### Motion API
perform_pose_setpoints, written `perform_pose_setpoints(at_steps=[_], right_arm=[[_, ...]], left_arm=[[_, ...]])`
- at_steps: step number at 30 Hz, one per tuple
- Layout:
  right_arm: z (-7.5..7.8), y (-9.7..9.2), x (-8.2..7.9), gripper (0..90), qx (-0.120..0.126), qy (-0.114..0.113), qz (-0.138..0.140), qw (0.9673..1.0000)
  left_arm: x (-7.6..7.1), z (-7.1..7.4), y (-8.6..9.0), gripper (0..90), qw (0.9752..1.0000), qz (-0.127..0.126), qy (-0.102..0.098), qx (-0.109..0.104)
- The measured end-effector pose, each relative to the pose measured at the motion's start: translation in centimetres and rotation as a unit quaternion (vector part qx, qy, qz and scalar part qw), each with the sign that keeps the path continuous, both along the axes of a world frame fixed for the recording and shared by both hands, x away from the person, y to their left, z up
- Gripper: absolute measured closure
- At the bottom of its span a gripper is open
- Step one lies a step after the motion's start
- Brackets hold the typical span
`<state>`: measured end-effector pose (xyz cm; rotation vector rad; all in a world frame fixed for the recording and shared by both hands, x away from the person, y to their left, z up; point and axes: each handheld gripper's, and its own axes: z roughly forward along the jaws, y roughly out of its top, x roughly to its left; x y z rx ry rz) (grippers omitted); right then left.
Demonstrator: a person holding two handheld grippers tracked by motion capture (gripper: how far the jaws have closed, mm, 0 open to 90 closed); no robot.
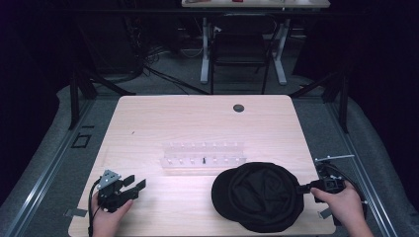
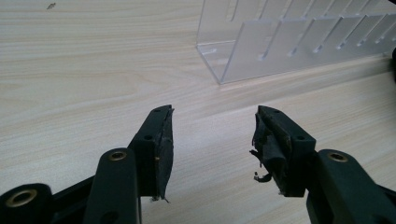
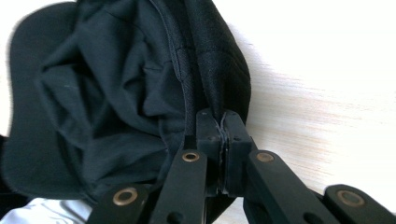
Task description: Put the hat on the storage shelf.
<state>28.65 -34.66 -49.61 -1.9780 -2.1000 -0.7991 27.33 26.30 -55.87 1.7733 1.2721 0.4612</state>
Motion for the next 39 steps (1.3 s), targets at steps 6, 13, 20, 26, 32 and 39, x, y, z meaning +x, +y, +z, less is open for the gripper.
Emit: perform_pose_setpoints(at_steps=[6, 13, 20, 26, 32, 39], right_arm=[[0.8, -0.1, -0.2, 88.4, 0.024, -0.002, -0.001, 0.9997], [1.8, -0.1, -0.4, 88.5, 0.052, -0.001, 0.001, 0.9986], [2.7, -0.2, -0.3, 88.4, 0.081, 0.007, 0.001, 0.9967], [3.4, -0.4, -0.3, 88.4, 0.15, 0.012, 0.002, 0.9886], [4.4, 0.2, -0.1, 88.4, 0.182, 0.008, 0.008, 0.9832], [5.5, 0.9, 0.2, 88.4, 0.199, 0.01, 0.014, 0.9798]], left_arm=[[0.0, 0.0, 0.0, 47.4, 1.0, 0.001, 0.0, 0.001], [0.0, 0.0, 0.0, 47.4, 1.0, 0.001, 0.0, 0.001], [0.0, 0.0, 0.0, 47.4, 1.0, 0.0, 0.001, 0.0], [0.0, 0.0, 0.0, 47.4, 1.0, 0.0, 0.0, -0.001], [0.0, 0.0, 0.1, 47.4, 1.0, 0.001, 0.003, -0.002], [0.0, 0.0, 0.2, 47.4, 1.0, 0.002, 0.003, -0.004]])
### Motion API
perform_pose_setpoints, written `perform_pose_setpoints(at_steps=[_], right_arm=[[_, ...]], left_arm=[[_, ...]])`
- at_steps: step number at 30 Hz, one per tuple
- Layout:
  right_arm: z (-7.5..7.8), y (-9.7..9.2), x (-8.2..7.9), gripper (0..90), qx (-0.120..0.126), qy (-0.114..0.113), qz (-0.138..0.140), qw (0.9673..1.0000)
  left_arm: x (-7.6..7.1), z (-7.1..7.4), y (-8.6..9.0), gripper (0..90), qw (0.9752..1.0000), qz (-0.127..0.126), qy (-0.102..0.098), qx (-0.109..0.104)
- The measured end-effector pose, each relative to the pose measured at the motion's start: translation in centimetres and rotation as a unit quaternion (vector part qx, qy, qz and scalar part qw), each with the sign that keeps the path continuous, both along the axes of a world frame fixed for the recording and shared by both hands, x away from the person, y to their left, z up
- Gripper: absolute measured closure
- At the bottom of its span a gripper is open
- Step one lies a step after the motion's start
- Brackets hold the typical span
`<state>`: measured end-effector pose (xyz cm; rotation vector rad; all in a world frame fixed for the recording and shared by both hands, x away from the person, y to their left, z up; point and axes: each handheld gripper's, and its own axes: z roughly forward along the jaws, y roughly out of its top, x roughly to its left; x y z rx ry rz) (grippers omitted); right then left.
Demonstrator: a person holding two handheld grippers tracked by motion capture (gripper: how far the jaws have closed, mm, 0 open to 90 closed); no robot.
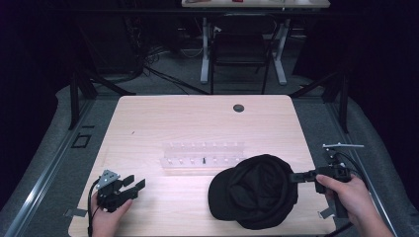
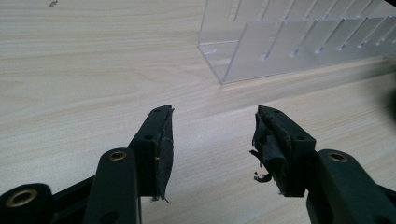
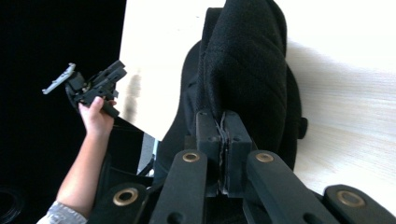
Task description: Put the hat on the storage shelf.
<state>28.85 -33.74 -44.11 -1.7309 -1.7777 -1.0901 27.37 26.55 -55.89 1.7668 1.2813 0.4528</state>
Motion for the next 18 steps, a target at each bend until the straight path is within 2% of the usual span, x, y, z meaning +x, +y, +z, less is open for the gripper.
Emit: perform_pose_setpoints(at_steps=[2, 3, 4, 9, 18], right_arm=[[0.3, 0.2, 0.1, 88.4, 0.009, -0.002, 0.0, 1.0], [0.6, 0.1, 0.1, 88.4, -0.006, -0.001, 0.007, 1.0], [0.7, 0.4, 0.1, 88.5, 0.019, -0.004, -0.002, 0.9998], [1.8, 0.7, 0.1, 88.5, 0.035, -0.014, 0.0, 0.9993], [3.6, 0.8, 0.0, 88.6, 0.046, -0.032, 0.007, 0.9984]], left_arm=[[0.0, 0.0, 0.0, 47.4, 1.0, 0.001, -0.001, 0.0], [0.0, 0.0, 0.0, 47.4, 1.0, 0.001, -0.001, -0.001], [0.0, 0.0, 0.0, 47.4, 1.0, 0.001, -0.001, -0.001], [0.0, -0.1, 0.0, 47.4, 1.0, 0.003, 0.0, 0.0], [0.0, 0.0, 0.1, 47.4, 1.0, 0.002, 0.0, -0.001]])
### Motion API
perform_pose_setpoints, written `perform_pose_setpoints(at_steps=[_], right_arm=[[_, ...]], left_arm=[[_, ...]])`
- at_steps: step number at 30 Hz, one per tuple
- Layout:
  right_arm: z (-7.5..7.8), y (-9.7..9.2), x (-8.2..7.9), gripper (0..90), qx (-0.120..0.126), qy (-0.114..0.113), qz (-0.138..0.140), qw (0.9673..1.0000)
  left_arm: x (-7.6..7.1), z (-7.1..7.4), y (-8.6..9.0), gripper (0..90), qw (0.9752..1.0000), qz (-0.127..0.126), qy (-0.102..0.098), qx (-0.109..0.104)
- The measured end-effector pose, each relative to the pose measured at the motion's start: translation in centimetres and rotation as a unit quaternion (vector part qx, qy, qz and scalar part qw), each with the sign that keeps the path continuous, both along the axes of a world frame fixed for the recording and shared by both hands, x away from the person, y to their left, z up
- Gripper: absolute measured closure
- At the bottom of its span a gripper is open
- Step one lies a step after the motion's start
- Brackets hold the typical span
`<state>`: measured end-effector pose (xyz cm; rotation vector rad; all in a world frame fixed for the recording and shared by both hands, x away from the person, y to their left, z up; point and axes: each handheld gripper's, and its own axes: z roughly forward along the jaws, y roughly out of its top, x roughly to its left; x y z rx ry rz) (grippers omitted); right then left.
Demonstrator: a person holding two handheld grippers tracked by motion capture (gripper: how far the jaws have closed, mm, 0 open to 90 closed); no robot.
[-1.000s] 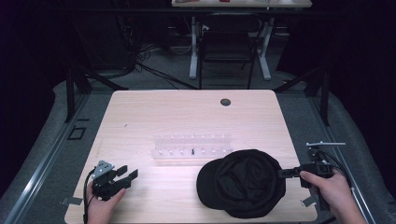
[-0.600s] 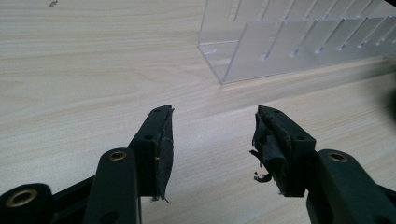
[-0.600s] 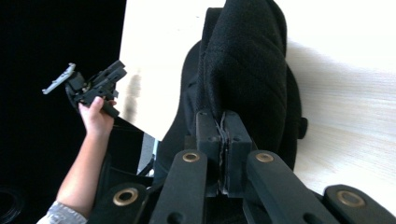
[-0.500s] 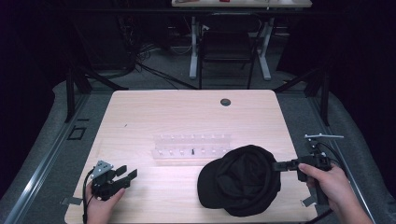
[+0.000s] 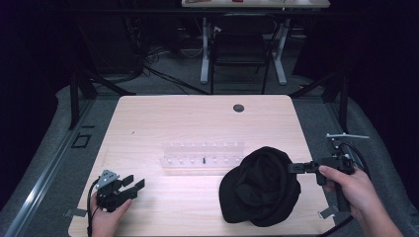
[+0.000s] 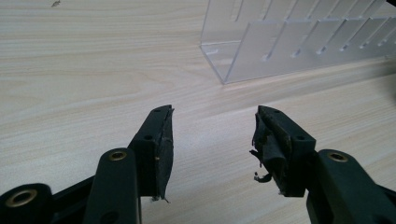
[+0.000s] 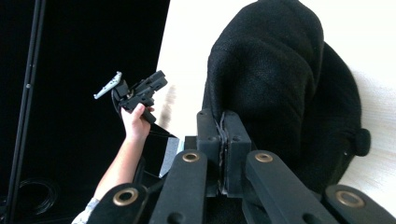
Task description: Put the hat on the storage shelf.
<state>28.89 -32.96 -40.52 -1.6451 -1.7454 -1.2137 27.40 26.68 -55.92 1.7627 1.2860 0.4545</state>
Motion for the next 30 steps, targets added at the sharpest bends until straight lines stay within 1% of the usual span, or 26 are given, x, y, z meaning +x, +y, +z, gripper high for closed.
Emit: perform_pose_setpoints(at_steps=[3, 4, 5, 13, 14, 15, 16, 23, 24, 26, 30], right_arm=[[0.6, -0.1, -0.1, 88.6, 0.009, -0.005, -0.005, 0.9999], [0.8, -0.2, -0.1, 88.7, 0.012, -0.006, -0.003, 0.9999], [1.0, -0.3, -0.1, 88.6, 0.021, -0.007, -0.004, 0.9997], [2.4, -0.3, -0.2, 88.6, 0.021, -0.02, -0.011, 0.9995], [2.5, -0.4, -0.2, 88.6, 0.019, -0.021, -0.009, 0.9996], [2.7, -0.3, -0.2, 88.7, 0.024, -0.022, -0.017, 0.9993], [2.9, -0.4, -0.1, 88.6, 0.021, -0.024, -0.014, 0.9994], [4.2, -0.3, 0.1, 88.6, 0.016, -0.036, -0.021, 0.999], [4.4, -0.2, 0.1, 88.6, 0.019, -0.037, -0.029, 0.9987], [4.7, -0.4, 0.2, 88.6, 0.013, -0.04, -0.025, 0.9988], [5.3, -0.5, 0.4, 88.7, 0.019, -0.046, -0.039, 0.998]], left_arm=[[0.0, 0.0, 0.0, 47.4, 1.0, 0.0, 0.0, 0.0], [0.0, 0.0, -0.1, 47.4, 1.0, 0.0, -0.001, 0.001], [0.0, 0.0, -0.1, 47.4, 1.0, -0.002, 0.0, 0.001], [0.0, 0.0, -0.1, 47.5, 1.0, -0.002, 0.001, 0.003], [0.0, 0.0, -0.1, 47.4, 1.0, -0.002, 0.001, 0.002], [0.0, 0.0, -0.1, 47.5, 1.0, -0.003, 0.002, 0.002], [0.0, 0.0, -0.1, 47.7, 1.0, -0.003, 0.002, 0.003], [0.0, -0.1, -0.2, 47.8, 1.0, -0.007, 0.002, 0.004], [0.0, -0.1, -0.1, 47.6, 1.0, -0.007, 0.005, 0.005], [0.1, -0.1, -0.1, 46.7, 1.0, -0.008, 0.005, 0.003], [0.1, -0.1, -0.1, 45.7, 1.0, -0.006, 0.004, -0.001]])
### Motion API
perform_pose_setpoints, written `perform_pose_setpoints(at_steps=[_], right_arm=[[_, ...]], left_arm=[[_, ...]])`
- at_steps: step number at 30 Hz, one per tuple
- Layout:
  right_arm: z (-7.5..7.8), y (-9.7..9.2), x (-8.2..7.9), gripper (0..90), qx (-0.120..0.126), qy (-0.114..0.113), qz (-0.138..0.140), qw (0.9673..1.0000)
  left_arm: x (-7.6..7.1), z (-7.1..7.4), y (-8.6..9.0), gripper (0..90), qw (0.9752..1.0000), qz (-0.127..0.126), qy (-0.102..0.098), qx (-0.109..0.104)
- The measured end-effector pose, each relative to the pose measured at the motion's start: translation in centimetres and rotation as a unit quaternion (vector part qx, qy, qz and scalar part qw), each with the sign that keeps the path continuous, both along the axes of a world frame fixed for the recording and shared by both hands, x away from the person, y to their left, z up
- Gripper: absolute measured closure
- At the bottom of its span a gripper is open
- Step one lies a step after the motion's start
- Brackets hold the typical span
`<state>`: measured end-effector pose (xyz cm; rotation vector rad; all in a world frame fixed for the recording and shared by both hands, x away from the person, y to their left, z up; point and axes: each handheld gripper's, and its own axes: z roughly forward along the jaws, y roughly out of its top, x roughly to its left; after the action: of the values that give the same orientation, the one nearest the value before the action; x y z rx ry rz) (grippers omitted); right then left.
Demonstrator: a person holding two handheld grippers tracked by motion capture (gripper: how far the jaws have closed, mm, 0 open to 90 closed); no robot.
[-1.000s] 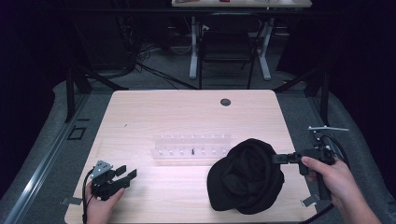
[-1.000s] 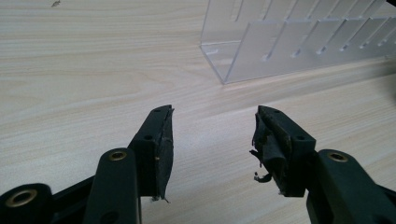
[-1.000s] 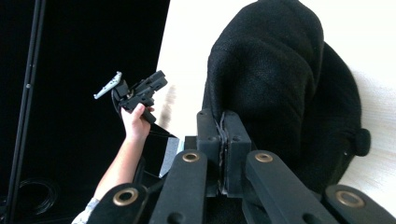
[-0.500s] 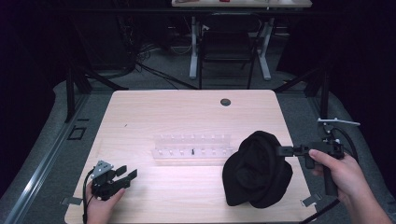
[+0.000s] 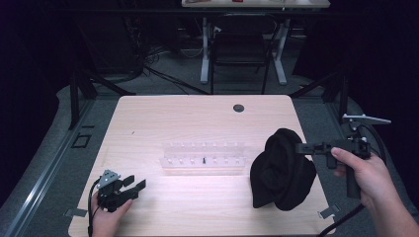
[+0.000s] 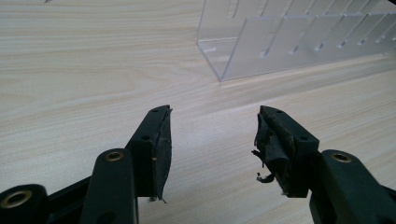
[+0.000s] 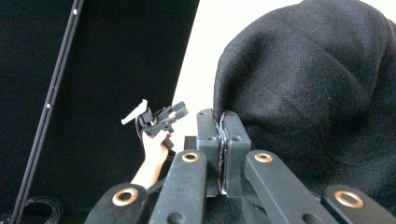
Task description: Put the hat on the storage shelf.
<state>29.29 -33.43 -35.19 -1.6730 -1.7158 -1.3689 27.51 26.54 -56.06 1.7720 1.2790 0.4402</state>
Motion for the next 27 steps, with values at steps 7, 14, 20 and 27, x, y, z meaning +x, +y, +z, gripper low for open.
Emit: perform_pose_setpoints(at_steps=[7, 14, 20, 27], right_arm=[[1.2, 0.0, 0.5, 88.6, 0.015, -0.017, -0.001, 0.9997], [2.5, 0.7, 1.1, 88.6, 0.024, -0.033, 0.001, 0.9992], [3.5, 1.3, 1.6, 88.6, 0.029, -0.041, -0.002, 0.9987], [4.4, 2.1, 2.3, 88.6, 0.033, -0.05, 0.0, 0.9982]], left_arm=[[0.0, 0.0, 0.0, 44.6, 1.0, 0.0, -0.001, -0.002], [0.0, 0.0, 0.0, 44.2, 1.0, 0.002, -0.003, -0.003], [0.0, 0.1, 0.1, 43.6, 1.0, 0.002, -0.005, -0.005], [0.0, 0.1, 0.1, 43.5, 1.0, 0.001, -0.006, -0.005]])
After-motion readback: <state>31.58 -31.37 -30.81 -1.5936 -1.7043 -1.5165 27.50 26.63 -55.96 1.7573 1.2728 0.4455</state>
